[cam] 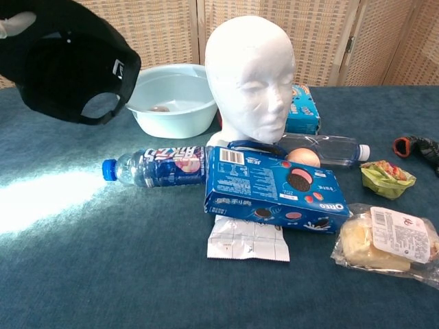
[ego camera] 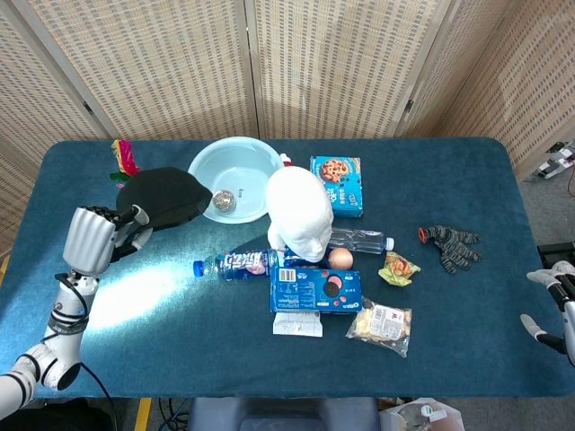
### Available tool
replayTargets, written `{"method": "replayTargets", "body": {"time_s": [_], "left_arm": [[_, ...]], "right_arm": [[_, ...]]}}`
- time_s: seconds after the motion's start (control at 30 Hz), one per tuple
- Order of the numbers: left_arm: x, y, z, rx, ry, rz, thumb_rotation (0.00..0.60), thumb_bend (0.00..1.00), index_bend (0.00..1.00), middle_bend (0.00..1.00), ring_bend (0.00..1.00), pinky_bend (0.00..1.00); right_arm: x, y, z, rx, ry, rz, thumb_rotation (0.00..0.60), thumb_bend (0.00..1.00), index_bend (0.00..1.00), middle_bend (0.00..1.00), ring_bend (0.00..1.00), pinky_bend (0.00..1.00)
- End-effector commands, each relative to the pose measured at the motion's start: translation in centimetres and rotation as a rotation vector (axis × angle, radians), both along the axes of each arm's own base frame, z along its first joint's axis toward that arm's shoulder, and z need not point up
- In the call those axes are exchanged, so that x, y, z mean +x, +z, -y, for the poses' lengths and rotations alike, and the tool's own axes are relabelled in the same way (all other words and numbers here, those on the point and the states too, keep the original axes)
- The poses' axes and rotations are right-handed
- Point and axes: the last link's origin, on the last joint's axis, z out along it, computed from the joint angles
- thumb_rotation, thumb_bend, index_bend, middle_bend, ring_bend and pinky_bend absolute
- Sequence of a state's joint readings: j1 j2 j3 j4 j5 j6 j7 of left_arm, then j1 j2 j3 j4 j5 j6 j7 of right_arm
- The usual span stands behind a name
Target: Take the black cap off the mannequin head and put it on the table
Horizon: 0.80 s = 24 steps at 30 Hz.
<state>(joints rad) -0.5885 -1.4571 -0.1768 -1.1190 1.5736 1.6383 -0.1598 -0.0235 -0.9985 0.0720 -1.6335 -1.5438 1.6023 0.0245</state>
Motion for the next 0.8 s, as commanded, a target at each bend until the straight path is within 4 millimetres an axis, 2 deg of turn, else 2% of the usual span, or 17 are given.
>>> {"method": "replayTargets", "body": {"time_s": [0.03,0.2,0.6,0.8], "left_arm": [[-1.3,-0.6,0.7,-0.034,0.019,-0.042,0.600,0.32,0.65,1.00,1.00,1.00],[-2.8,-2.4,1.1,-0.084,0.028,-0.095,0.600,0.31,0.65,1.00,1.00,1.00],[-4.2,-7.2,1.0,-0.178,0.023,-0.217,0.600,0.30,0.64,1.00,1.00,1.00],[-5.0,-9.1,1.3,-0.256,0.117,-0.284,0.600,0.28,0.57,1.00,1.00,1.00]], "right_arm": [[0.1,0.0,0.1,0.002,0.000,-0.002,0.600,0.18,0.31,0.31,0.28,0.41],[0.2,-0.1,0.1,0.003,-0.002,-0.004,0.600,0.18,0.31,0.31,0.28,0.41],[0.0,0.2,-0.5,-0.013,-0.020,-0.006,0.600,0.18,0.31,0.31,0.28,0.41],[-0.2,0.3,-0.6,-0.018,-0.026,-0.002,0.600,0.18,0.31,0.31,0.28,0.41]]}}
